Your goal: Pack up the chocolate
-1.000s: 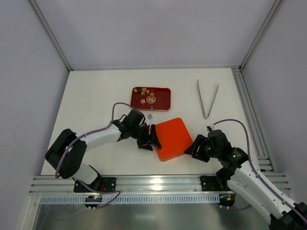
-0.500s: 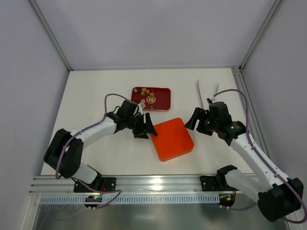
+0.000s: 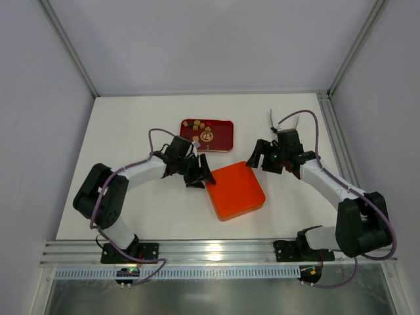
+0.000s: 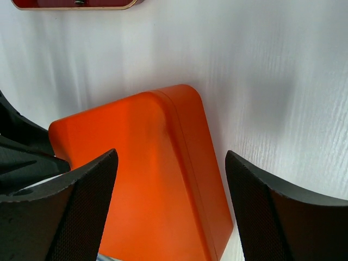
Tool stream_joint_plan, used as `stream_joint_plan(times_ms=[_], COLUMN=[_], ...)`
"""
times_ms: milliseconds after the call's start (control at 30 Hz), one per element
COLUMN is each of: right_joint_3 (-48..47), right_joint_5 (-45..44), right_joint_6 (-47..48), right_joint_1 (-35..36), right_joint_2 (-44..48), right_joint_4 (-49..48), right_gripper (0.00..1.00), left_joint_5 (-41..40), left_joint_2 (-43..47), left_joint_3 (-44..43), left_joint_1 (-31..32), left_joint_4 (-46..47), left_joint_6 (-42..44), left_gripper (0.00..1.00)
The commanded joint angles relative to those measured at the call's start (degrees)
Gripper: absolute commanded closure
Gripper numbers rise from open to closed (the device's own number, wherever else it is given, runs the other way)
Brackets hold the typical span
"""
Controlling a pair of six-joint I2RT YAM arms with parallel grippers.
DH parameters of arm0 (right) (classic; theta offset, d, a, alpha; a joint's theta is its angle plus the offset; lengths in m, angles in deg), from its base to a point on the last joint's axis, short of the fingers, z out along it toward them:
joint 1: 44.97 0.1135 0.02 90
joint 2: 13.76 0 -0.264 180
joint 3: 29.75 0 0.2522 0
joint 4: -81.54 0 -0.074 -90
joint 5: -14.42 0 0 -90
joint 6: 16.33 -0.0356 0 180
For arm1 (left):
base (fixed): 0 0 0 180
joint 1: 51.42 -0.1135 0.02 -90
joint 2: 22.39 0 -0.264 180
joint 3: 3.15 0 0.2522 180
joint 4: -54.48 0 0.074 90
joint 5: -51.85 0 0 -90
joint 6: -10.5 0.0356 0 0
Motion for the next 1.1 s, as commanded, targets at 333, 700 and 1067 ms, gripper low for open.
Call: stream_joint_plan(times_ms=[333,700,1067], right_joint_3=[5.4,6.7,8.9], right_joint_5=[2.1,-1.6,-2.6], right_joint_6=[-7.2,-10.6,-13.4], right_joint_1=[3.0,2.9,2.3], right_joint_2=[-2.5,-4.6,-7.2], right_joint_4=[-13.4,-14.6,-18.1], right_gripper=[0.2,0.21,0.47], left_joint_5=[-1.2,-1.4,-2.4], left_joint_2=[-6.8,-9.4,-9.6], left_joint_3=[-5.7,-9.3,-8.8], left_joint_1=[-1.8,-2.3,-2.3], left_joint_4=[3.3,-0.1,-1.3], left_joint_6=[0.2,2.5,3.2], left_gripper=[0.49,0.52,0.66])
